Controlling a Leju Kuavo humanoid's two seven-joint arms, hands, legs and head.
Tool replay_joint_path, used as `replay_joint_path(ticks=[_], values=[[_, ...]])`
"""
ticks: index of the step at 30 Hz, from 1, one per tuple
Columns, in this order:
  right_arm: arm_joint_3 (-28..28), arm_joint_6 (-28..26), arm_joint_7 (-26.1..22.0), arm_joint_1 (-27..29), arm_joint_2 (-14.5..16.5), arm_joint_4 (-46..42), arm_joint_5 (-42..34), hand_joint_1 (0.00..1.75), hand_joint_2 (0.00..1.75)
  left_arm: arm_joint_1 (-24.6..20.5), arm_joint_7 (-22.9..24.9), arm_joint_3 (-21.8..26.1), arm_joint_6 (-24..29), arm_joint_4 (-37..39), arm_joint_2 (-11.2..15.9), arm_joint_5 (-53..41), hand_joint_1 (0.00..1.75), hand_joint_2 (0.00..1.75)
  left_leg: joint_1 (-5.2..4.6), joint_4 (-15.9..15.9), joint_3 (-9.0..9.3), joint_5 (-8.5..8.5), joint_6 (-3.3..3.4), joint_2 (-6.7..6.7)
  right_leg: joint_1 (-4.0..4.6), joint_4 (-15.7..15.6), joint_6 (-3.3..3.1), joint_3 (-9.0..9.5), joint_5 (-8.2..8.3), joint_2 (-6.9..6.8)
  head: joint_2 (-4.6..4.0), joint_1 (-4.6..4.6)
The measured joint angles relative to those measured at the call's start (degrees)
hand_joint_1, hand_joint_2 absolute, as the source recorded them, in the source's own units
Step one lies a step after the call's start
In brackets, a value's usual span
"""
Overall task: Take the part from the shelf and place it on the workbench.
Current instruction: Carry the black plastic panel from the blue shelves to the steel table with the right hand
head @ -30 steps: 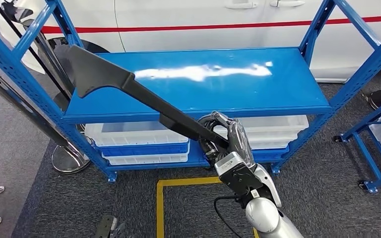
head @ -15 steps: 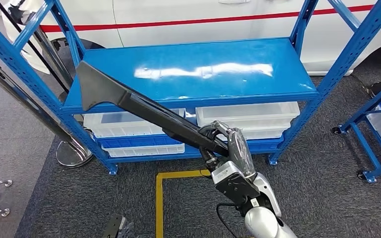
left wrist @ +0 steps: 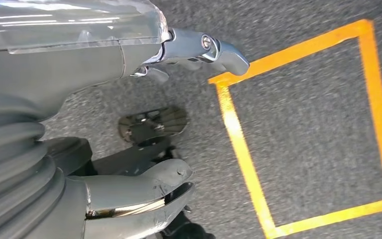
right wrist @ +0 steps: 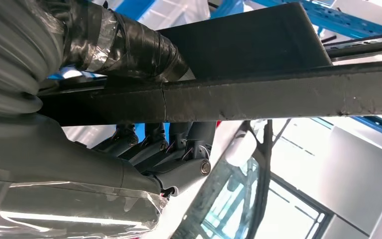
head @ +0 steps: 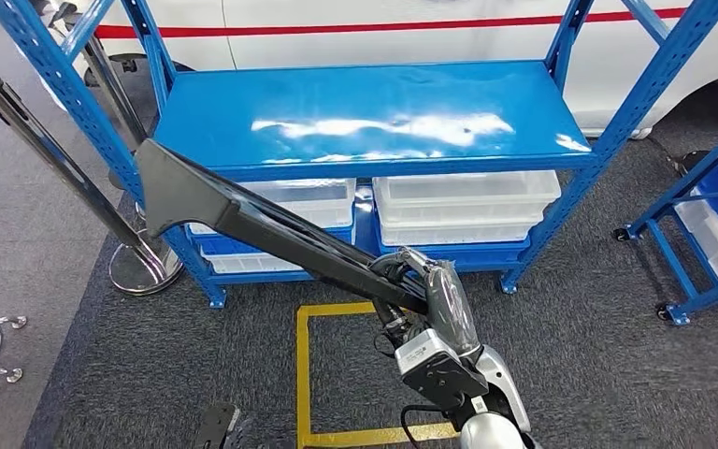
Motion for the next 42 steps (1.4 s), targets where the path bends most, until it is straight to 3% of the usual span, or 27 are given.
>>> replay_joint_path(ticks=[1,2,4,5,7,8,10,12,13,15,16,17,19,20,21,23,24,27,28,29,30,32,34,35,37,39,42], values=[[0.0,0.1,-0.2,-0.2,-0.1,0.0,-0.1,1.75,1.75,-0.1,0.0,0.0,0.0,0.0,0.0,0.2,0.0,1.75,0.08,0.7,-1.14,0.4,-0.27,0.0,-0.24,-2.8,0.18,2.47,1.28,-0.02,0.0,-0.01],[0.0,0.1,-0.4,-0.6,-0.1,0.0,-0.4,1.75,1.75,-0.2,0.0,-0.1,0.1,0.0,0.0,0.4,0.0,1.75,0.1,1.3,-2.22,0.77,-0.61,-0.03,-0.3,-6.5,0.3,5.24,1.51,-0.01,0.0,0.0],[0.0,0.3,-1.0,-1.4,-0.3,0.0,-1.1,1.75,1.75,-0.4,0.0,-0.1,0.1,0.0,0.0,0.8,0.0,1.75,0.04,2.2,-3.47,1.54,-1.33,-0.11,-0.12,-11.8,-0.32,8.55,0.7,0.18,0.0,-0.1],[0.0,0.5,-1.2,-1.9,-0.4,0.0,-1.4,1.75,1.75,-0.6,0.1,-0.1,0.2,0.0,0.1,1.0,0.0,1.75,0.02,2.3,-3.74,2.01,-1.67,-0.16,0.12,-12.6,-0.83,8.79,0.28,0.31,0.01,-0.16],[0.0,0.7,-1.4,-2.5,-0.6,0.1,-1.8,1.75,1.75,-0.8,0.1,-0.1,0.2,0.1,0.1,1.2,0.0,1.75,0.15,2.3,-4.12,2.9,-2.29,-0.28,0.15,-12.6,-2.02,7.9,1.15,0.32,0.01,-0.16],[0.0,0.7,-1.5,-2.7,-0.7,0.2,-1.9,1.75,1.75,-0.8,0.2,-0.1,0.3,0.2,0.1,1.3,0.0,1.75,0.27,2.7,-4.58,2.23,-2.58,-0.35,0.12,-12.6,-2.58,7.27,1.82,0.22,0.01,-0.2],[0.0,0.7,-1.7,-3.1,-0.8,0.4,-2.1,1.75,1.75,-0.8,0.3,-0.2,0.4,0.3,0.2,1.6,0.0,1.75,0.42,6.5,-6.04,-2.63,-3.09,-0.44,-0.03,-12.7,-3.46,5.62,3.4,-0.02,0.0,-0.25],[0.2,0.7,-1.8,-3.4,-0.9,0.7,-2.4,1.75,1.75,-1.0,0.3,-0.2,0.5,0.3,0.2,1.9,0.0,1.75,0.47,13.8,-7.41,-8.66,-3.44,-0.45,0.13,-12.7,-3.76,3.7,4.95,-0.12,0.0,-0.29],[0.3,0.7,-2.0,-3.5,-0.9,0.8,-2.6,1.75,1.75,-1.2,0.3,-0.2,0.6,0.3,0.3,2.1,0.0,1.75,0.47,16.9,-7.47,-9.8,-3.48,-0.45,0.26,-12.6,-3.78,2.7,5.71,-0.17,0.0,-0.29],[0.6,0.7,-2.2,-3.5,-1.0,1.2,-3.0,1.75,1.75,-1.5,0.3,-0.3,0.6,0.3,0.3,2.3,0.0,1.75,0.41,18.7,-5.34,-8.25,-3.16,-0.48,0.5,-12.5,-3.74,0.72,7.25,-0.24,0.0,-0.29],[0.7,0.7,-2.3,-3.6,-1.1,1.3,-3.1,1.75,1.75,-1.6,0.3,-0.3,0.7,0.3,0.3,2.4,0.0,1.75,0.26,16.7,-2.86,-6.79,-2.76,-0.52,0.62,-12.5,-3.68,-0.19,8.02,-0.22,0.0,-0.29],[0.8,0.6,-2.4,-3.6,-1.2,1.4,-3.2,1.75,1.75,-1.8,0.3,-0.3,0.7,0.3,0.3,2.4,0.0,1.75,0.04,13.0,0.54,-6.24,-2.16,-0.59,0.68,-12.5,-3.59,-0.91,8.72,-0.22,0.0,-0.29],[0.9,0.6,-2.5,-3.7,-1.3,1.5,-3.2,1.75,1.75,-2.3,0.3,-0.3,0.8,0.3,0.5,2.4,0.0,1.75,-0.5,4.2,7.0,-7.51,-1.24,-0.67,0.7,-12.6,-3.18,-1.65,10.05,-0.29,0.0,-0.27],[0.9,0.6,-2.5,-3.8,-1.3,1.5,-3.3,1.75,1.75,-2.5,0.2,-0.3,0.8,0.3,0.6,2.4,0.0,1.75,-0.75,1.4,8.77,-8.22,-0.96,-0.7,0.54,-12.9,-2.86,-1.65,10.7,-0.39,0.0,-0.28],[1.0,0.6,-2.5,-3.9,-1.3,1.5,-3.3,1.75,1.75,-2.6,0.2,-0.3,0.8,0.3,0.7,2.4,0.0,1.75,-0.94,0.0,9.32,-8.29,-0.87,-0.7,0.41,-13.2,-2.49,-1.55,11.41,-0.45,0.0,-0.31],[1.1,0.6,-2.6,-4.0,-1.4,1.6,-3.3,1.75,1.75,-2.7,0.2,-0.3,0.8,0.3,0.7,2.4,0.0,1.75,-0.8,-0.8,8.66,-6.59,-0.39,-0.55,0.32,-13.8,-1.76,-1.76,11.84,-0.38,0.0,-0.35],[1.2,0.6,-2.6,-4.0,-1.5,1.7,-3.3,1.75,1.75,-2.7,0.2,-0.4,0.8,0.3,0.7,2.5,0.0,1.75,-0.63,-1.3,8.09,-5.63,-0.03,-0.39,0.35,-13.0,-1.51,-2.27,10.4,-0.26,0.0,-0.33],[1.3,0.6,-2.6,-4.1,-1.8,1.9,-3.3,1.75,1.75,-2.7,0.2,-0.4,0.8,0.3,0.6,2.7,0.0,1.75,-0.49,-1.5,5.34,-3.04,0.6,-0.1,0.18,-4.2,-0.96,-4.42,1.68,-0.09,0.0,-0.27],[1.4,0.6,-2.6,-4.1,-1.9,2.0,-3.3,1.75,1.75,-2.6,0.2,-0.4,0.8,0.3,0.6,2.7,0.0,1.75,-0.5,-1.3,4.23,-2.35,0.56,-0.05,0.13,-0.8,-0.78,-4.77,0.34,-0.1,0.0,-0.27],[1.4,0.5,-2.6,-4.1,-2.0,2.1,-3.3,1.75,1.75,-2.6,0.2,-0.4,0.8,0.3,0.6,2.8,0.0,1.75,-0.5,-0.9,3.04,-1.69,0.48,0.02,0.08,1.6,-0.63,-4.56,0.62,-0.1,0.0,-0.27],[1.5,0.5,-2.6,-4.1,-2.1,2.2,-3.3,1.75,1.75,-2.7,0.3,-0.5,0.8,0.3,0.6,2.8,0.0,1.75,-0.48,-0.5,1.76,-1.07,0.34,0.08,0.03,2.4,-0.54,-3.59,2.01,-0.12,0.0,-0.27],[1.6,0.4,-2.6,-4.2,-2.2,2.3,-3.3,1.75,1.75,-2.8,0.4,-0.8,0.9,0.3,0.6,3.0,0.0,1.75,-0.44,0.7,-0.67,0.0,-0.08,0.11,-0.11,-1.3,-0.54,1.08,4.23,-0.16,0.0,-0.28],[1.8,0.3,-2.6,-4.4,-2.2,2.3,-3.3,1.75,1.75,-3.0,0.5,-1.2,1.0,0.3,0.6,3.1,0.0,1.75,-0.55,1.9,-2.37,0.82,-0.72,0.06,0.1,-8.9,-0.99,6.85,2.16,-0.13,0.01,-0.33],[1.8,0.2,-2.6,-4.5,-2.3,2.3,-3.3,1.75,1.75,-3.1,0.6,-1.4,1.0,0.3,0.6,3.1,0.0,1.75,-0.6,2.2,-2.79,1.26,-1.06,0.04,0.23,-11.5,-1.35,8.45,0.87,-0.08,0.01,-0.34],[1.8,-0.1,-2.7,-4.5,-2.3,2.4,-3.3,1.75,1.75,-3.3,0.9,-1.7,1.2,0.3,0.7,3.1,0.0,1.75,-0.54,2.2,-3.16,2.21,-1.75,-0.02,0.44,-12.8,-2.3,8.65,0.66,-0.02,0.01,-0.35],[1.9,-0.2,-2.7,-4.5,-2.3,2.5,-3.3,1.75,1.75,-3.4,1.1,-1.9,1.3,0.3,0.8,3.2,0.0,1.75,-0.29,3.3,-3.85,0.77,-2.44,-0.18,0.33,-13.0,-3.32,7.8,1.85,-0.23,0.0,-0.34],[1.9,-0.3,-2.7,-4.5,-2.2,2.7,-3.2,1.75,1.75,-3.6,1.1,-2.3,1.3,0.3,0.9,3.3,0.0,1.75,0.04,11.9,-6.28,-7.51,-3.4,-0.29,0.26,-13.0,-4.16,5.42,4.0,-0.39,0.0,-0.37]])
